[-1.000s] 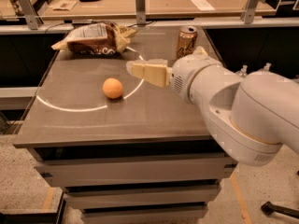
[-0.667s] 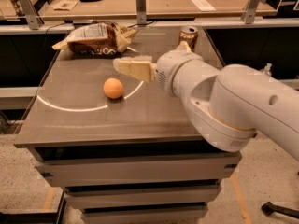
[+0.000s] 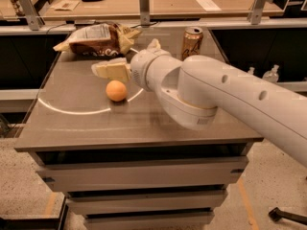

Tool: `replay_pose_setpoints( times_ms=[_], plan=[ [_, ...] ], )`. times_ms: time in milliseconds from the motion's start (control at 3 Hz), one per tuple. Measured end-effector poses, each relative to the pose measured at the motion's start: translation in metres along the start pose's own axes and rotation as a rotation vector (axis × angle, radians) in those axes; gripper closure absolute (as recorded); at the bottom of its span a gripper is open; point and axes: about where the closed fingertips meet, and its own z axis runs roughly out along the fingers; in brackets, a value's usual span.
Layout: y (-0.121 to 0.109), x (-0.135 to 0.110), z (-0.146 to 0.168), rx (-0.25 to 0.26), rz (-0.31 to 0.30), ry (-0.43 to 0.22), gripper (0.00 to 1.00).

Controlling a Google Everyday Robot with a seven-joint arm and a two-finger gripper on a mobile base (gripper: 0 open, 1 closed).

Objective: Move brown chip bag near orange can

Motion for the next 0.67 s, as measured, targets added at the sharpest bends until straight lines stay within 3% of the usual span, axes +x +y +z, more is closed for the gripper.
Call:
replay_pose_setpoints(
  times_ms=[667],
  plan=[
    [0.011,0.000,0.086,-0.054,-0.057,0.022,0.00]
  ],
)
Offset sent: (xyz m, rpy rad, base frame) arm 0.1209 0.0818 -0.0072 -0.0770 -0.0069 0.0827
